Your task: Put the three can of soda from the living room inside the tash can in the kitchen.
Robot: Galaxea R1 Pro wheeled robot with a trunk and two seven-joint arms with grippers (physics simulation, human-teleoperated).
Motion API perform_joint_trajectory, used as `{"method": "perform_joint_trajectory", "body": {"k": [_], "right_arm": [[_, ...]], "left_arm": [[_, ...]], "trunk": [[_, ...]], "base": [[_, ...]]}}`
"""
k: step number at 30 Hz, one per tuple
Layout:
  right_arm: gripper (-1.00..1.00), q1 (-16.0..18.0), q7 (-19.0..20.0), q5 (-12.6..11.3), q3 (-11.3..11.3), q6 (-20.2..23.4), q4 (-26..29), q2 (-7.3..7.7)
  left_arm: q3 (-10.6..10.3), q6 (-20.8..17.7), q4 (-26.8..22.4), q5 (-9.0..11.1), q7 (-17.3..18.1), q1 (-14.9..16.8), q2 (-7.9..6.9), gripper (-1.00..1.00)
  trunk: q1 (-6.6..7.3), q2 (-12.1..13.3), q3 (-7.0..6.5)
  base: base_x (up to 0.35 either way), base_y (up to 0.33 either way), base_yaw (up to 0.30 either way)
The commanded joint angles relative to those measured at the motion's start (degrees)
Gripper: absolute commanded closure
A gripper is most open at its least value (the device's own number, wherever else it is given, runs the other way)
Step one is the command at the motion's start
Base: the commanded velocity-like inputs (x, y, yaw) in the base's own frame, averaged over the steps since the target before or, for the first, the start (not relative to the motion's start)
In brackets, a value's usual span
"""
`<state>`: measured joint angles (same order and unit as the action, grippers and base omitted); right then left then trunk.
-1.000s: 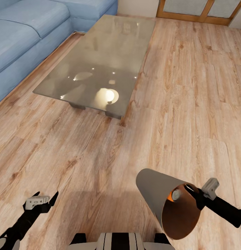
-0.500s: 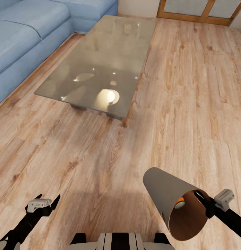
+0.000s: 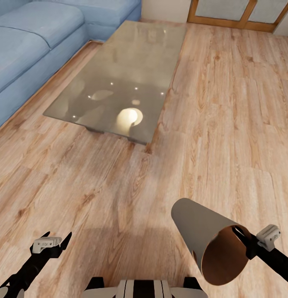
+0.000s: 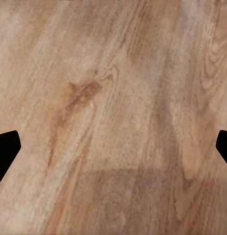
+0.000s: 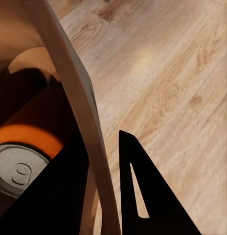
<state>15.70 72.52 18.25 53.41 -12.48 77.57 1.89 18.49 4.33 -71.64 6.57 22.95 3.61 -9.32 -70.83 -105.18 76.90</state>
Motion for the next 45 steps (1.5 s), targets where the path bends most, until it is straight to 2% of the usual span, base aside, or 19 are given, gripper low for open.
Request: {"method": "perform_joint_trajectory", "body": {"k": [1, 16, 24, 32, 37, 41, 45], "right_arm": [[1.0, -0.02, 0.51, -0.06, -0.03, 0.21, 0.01, -0.01], [1.0, -0.03, -0.32, -0.6, -0.24, 0.54, 0.04, -0.43], [1.0, -0.05, -4.16, -1.25, -0.37, 0.58, -0.39, -0.72], [1.0, -0.05, -4.73, -1.37, -0.4, 0.62, -0.49, -0.74], [1.0, -0.04, -4.75, -1.33, -0.39, 0.62, -0.82, -0.86], [1.0, -0.04, -4.76, -1.24, -0.45, 0.55, -0.9, -2.11], [1.0, -0.03, -4.76, -1.21, -0.49, 0.53, -0.93, -2.49]], "left_arm": [[-0.01, 0.0, 0.0, -0.02, 0.0, 0.0, 0.0, -1.0], [0.05, -0.43, 0.22, -0.14, 0.07, 0.08, 0.0, -1.0], [0.05, -0.46, 0.27, -0.16, 0.03, 0.08, 0.0, -1.0], [0.05, -0.46, 0.37, -0.16, 0.05, 0.08, 0.0, -1.0], [0.01, -0.39, 1.7, -0.08, 0.19, 0.16, 0.0, -1.0], [-0.1, -1.61, 2.23, -0.09, 0.17, 0.24, -0.05, -1.0], [-0.12, -2.12, 2.42, -0.07, 0.18, 0.26, -0.05, -1.0]], "trunk": [[0.23, 0.42, -0.18], [3.52, 6.43, -2.88], [5.28, 9.64, -4.31], [7.04, 12.85, -5.75], [7.04, 12.85, -5.75], [7.04, 12.85, -5.75], [7.04, 12.85, -5.75]], "base": [[0.0, 0.0, 0.0], [0.0, 0.0, 0.0], [0.0, 0.0, 0.0], [0.0, 0.0, 0.0], [0.029, 0.035, 0.0], [0.103, 0.243, 0.0], [0.034, 0.297, 0.0]]}}
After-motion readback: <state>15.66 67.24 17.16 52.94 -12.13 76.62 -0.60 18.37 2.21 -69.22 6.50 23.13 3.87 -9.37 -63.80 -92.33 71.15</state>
